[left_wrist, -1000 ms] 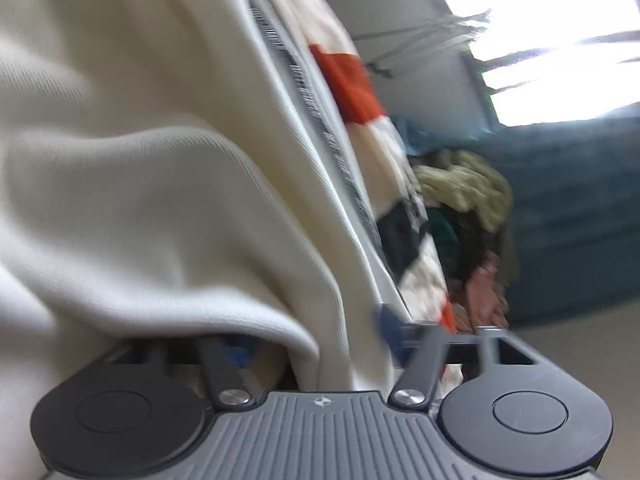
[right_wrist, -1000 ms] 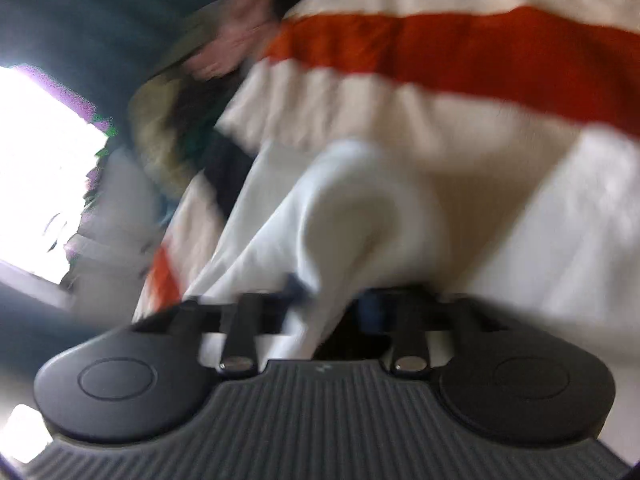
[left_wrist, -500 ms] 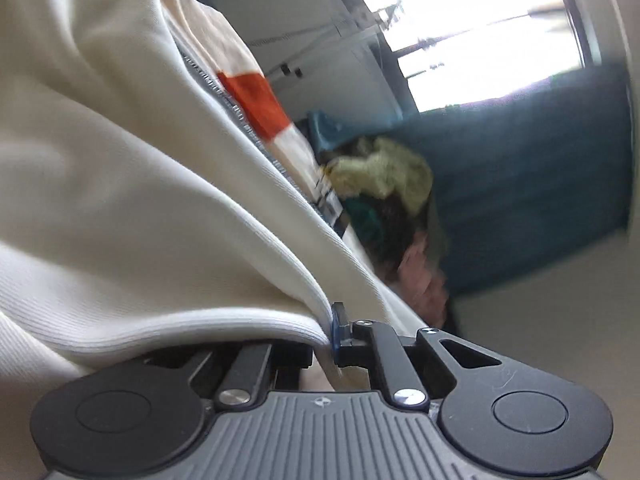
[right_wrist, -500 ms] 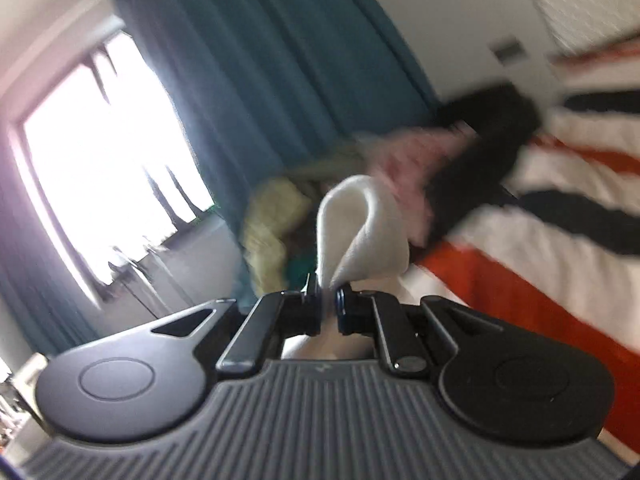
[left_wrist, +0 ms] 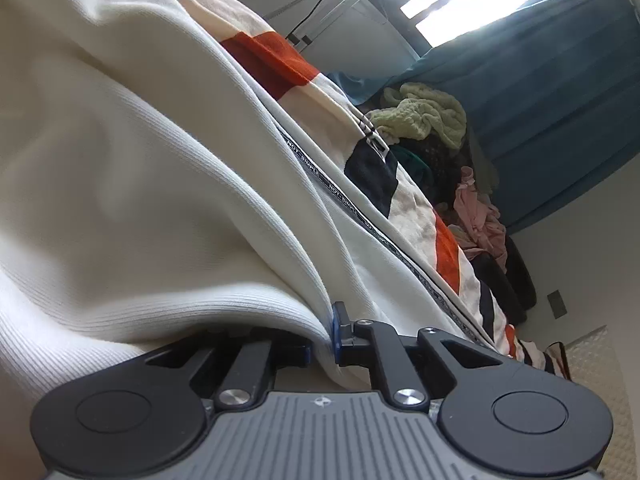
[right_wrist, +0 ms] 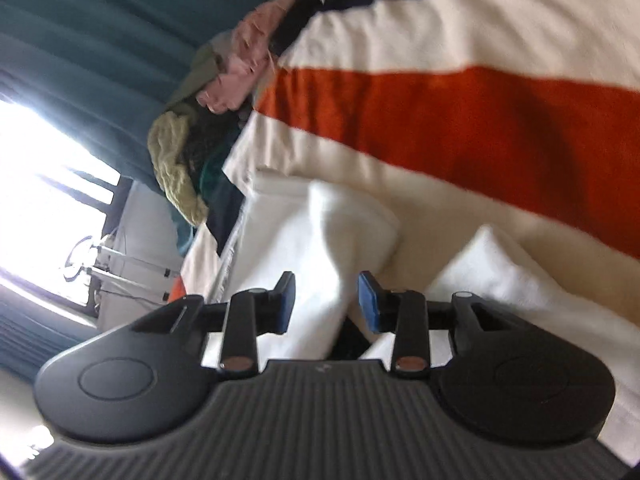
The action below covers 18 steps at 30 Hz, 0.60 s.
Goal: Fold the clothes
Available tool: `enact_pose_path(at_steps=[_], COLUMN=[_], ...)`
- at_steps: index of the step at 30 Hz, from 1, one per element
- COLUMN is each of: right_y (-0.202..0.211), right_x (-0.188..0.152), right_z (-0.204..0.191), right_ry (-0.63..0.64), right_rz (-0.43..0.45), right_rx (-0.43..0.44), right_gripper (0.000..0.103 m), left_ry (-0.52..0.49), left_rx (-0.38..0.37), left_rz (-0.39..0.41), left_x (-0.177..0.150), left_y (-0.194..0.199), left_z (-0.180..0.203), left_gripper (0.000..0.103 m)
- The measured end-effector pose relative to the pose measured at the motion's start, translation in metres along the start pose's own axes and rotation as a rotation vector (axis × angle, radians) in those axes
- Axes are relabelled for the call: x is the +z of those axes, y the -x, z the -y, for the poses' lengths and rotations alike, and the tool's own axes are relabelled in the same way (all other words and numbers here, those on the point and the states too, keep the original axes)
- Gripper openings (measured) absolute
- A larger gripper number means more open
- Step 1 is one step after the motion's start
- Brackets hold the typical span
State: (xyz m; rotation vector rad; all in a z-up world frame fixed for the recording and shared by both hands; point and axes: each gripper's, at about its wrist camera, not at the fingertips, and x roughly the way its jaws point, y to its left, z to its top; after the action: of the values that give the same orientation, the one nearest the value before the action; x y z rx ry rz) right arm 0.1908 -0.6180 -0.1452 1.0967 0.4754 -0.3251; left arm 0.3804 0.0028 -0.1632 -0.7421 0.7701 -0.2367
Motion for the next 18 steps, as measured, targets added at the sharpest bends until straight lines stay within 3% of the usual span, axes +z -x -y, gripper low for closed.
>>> enact_pose_path(at_steps=[2, 4, 5, 6, 8, 13, 18], right_y=[-0.010, -0.015, -0.017, -0.018, -0.005, 0.041, 0.044], right_x=[0.007, 0.010, 0.010, 0.008, -0.001, -0.011, -0.029], right_z=[-0.005, -0.015, -0.020, -0.026, -0.029, -0.009, 0.022], right_ry=[0.005, 0.089, 0.141, 0.209, 0.292, 0.216, 0.219], right_rz=[0.025, 0.023, 0.019, 0.023, 0.085, 0.236, 0.245], right_rx=[-0.040, -0.101, -0.135, -0.155, -0.141, -0.053, -0.135], right_gripper=[0.038, 0.034, 0.012, 0.006, 0.005, 0.005, 0.005], left_ry=[-0.012, -0.025, -0.040, -0.055, -0.084, -0.138, -0.199], left_rx=[0.002, 0.004, 0.010, 0.016, 0.029, 0.035, 0.044], left_rz=[0.005, 0.007, 0.008, 0.009, 0.012, 0.003, -0.002], left_x=[-0.003, -0.002, -0.003, -0.003, -0.004, -0.009, -0.021], left_y=[0.002, 0.006, 0.006, 0.006, 0.006, 0.024, 0.043], left_z=[0.001, 0.000, 0.002, 0.004, 0.009, 0.014, 0.017], left_gripper=[0.010, 0.010, 0.010, 0.011, 0.012, 0.012, 0.016])
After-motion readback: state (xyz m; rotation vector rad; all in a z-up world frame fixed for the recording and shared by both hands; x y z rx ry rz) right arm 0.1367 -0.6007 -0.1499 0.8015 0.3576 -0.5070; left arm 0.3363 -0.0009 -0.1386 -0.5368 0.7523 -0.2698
